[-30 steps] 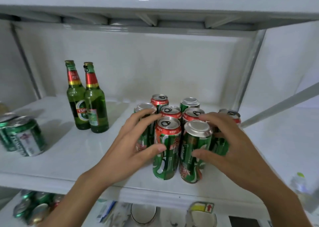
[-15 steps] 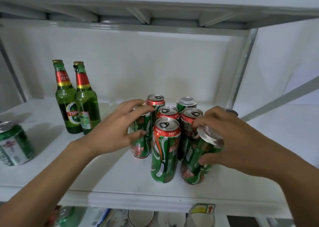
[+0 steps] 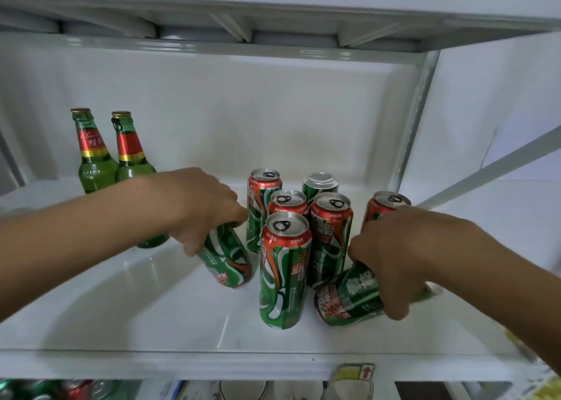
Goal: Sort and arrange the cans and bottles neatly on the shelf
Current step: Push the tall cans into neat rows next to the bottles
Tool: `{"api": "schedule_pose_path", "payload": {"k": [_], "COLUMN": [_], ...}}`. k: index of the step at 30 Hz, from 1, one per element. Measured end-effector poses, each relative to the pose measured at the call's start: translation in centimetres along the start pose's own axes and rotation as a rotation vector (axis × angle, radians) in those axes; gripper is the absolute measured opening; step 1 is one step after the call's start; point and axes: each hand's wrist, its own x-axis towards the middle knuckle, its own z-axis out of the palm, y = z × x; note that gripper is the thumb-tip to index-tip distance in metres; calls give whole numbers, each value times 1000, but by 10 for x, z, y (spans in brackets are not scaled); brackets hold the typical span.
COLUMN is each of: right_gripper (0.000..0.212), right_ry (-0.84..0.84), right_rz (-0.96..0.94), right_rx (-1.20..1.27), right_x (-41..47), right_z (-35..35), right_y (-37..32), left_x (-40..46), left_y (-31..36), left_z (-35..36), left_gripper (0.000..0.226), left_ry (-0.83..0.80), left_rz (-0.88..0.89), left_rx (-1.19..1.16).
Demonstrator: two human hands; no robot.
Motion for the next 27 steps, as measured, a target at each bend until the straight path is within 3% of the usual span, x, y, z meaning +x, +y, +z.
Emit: {"api": "schedule_pose_path", "payload": {"k": [3,6,10,12,14,17,21,24,27], "right_gripper": [52,62,69,78,94,101,88,80,78], "right_ry": [-44,63,158,215,332,524,809,867,856], "right_rz": [-29,-127,-261,-313,-324,-292,-121,12,111], "right_rx": [113,331,945,1285,1477,1656,1719,1785,1868], "right_x": [6,6,2,4,10,21,36,47,53], "right_z": [23,67,122,140,150,148,133,134,138], "right_y": [3,20,37,35,28,7,-35,-61,-73], "left_x": [6,-6,-26,-29,-29,-27,-12,0,7], "left_y": [8,-2,-27,-28,-21,1,41,67,82], "left_z": [16,61,136,170,189,179,147,135,132], "left_gripper": [81,70,58,58,66,74,67,66,66], "left_ry": [-126,-95,21,167,331,508,739,820,792], "left_rz": [-46,-27,28,33,18,-3,-135,-221,-227], "left_rx": [86,-61,-575,-944,-1309,-1687,-1878,-1916,-1931]}}
